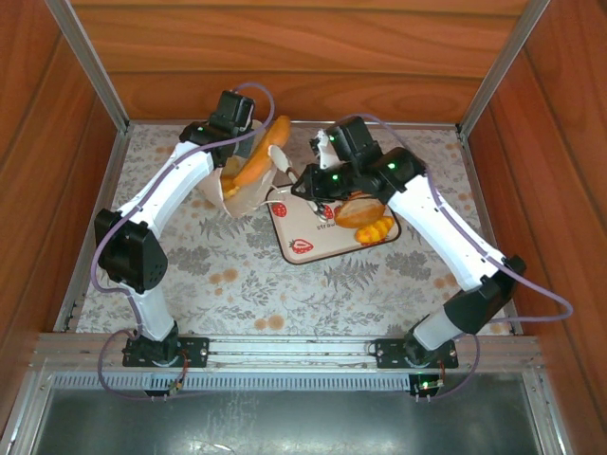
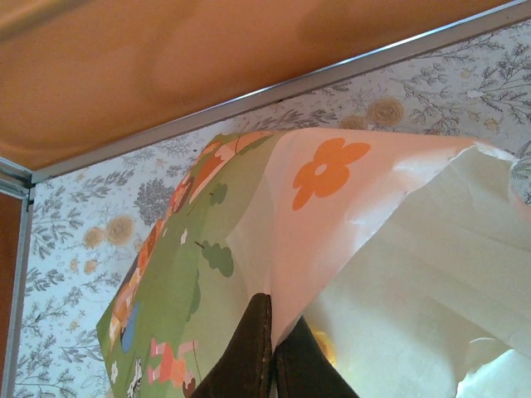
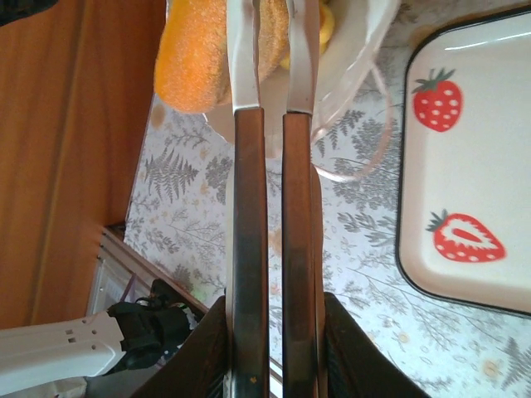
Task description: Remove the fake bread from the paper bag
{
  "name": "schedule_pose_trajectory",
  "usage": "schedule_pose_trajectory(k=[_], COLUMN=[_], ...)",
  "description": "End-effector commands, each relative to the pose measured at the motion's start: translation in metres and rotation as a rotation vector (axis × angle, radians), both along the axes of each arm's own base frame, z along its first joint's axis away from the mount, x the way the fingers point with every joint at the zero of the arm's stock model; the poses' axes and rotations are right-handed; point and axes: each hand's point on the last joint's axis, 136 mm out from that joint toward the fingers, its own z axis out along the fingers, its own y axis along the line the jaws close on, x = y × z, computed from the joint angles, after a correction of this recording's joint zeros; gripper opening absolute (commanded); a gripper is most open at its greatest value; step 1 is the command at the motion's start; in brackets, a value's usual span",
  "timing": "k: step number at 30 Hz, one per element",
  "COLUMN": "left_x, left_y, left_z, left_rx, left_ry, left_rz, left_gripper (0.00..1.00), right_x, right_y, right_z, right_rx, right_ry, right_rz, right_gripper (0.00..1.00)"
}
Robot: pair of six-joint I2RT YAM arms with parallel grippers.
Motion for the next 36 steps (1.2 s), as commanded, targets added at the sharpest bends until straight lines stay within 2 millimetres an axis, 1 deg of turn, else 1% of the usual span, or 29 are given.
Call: schedule_pose_trajectory(k=[1,5,8,10,12,15,17,20,23,26,28,31,34,36], left_x=[0.003,0.002,0.002,0.001,0.000,-0.002,-0.003,-0.004,-0.005,-0.005,-0.005,-0.005,-0.003,-0.002], left_y=[0.005,0.005,0.006,0.006,0.007,0.007,0.005,0.002,0.000,0.001,0.003,0.008,0.019,0.027], left_z=[0.012,0.012,0.011,0.012,0.014,0.017,0.019,0.022,0.024,0.024,0.024,0.025,0.026,0.028], left_rx=[-0.001,0.001,0.005,0.005,0.008,0.003,-0.005,-0.024,-0.038,-0.033,-0.027,0.003,0.044,0.038], left_ry=[-0.025,-0.023,-0.022,-0.024,-0.027,-0.032,-0.033,-0.034,-0.035,-0.035,-0.037,-0.044,-0.049,-0.052], left_rz=[0.023,0.024,0.023,0.018,0.017,0.013,0.005,-0.009,-0.016,-0.015,-0.010,0.004,0.021,0.031], left_gripper=[0.00,0.00,0.00,0.00,0.00,0.00,0.00,0.00,0.00,0.00,0.00,0.00,0.00,0.00], right_x=[-0.010,-0.020,-0.027,-0.030,-0.033,-0.036,-0.038,-0.039,-0.038,-0.034,-0.031,-0.026,-0.023,-0.022], right_y=[-0.025,-0.050,-0.073,-0.090,-0.105,-0.118,-0.119,-0.114,-0.110,-0.112,-0.113,-0.108,-0.102,-0.100], right_z=[0.025,0.044,0.050,0.048,0.042,0.027,0.015,-0.007,-0.029,-0.046,-0.053,-0.064,-0.072,-0.077], right_rx=[-0.016,-0.032,-0.090,-0.141,-0.201,-0.270,-0.300,-0.338,-0.403,-0.483,-0.529,-0.560,-0.574,-0.593], right_ry=[-0.095,-0.152,-0.181,-0.185,-0.165,-0.112,-0.067,0.007,0.070,0.097,0.104,0.108,0.118,0.133], right_rz=[-0.040,-0.092,-0.138,-0.171,-0.195,-0.202,-0.184,-0.140,-0.092,-0.054,-0.023,0.036,0.089,0.111], right_gripper=[0.00,0.00,0.00,0.00,0.00,0.00,0.00,0.00,0.00,0.01,0.02,0.03,0.03,0.04])
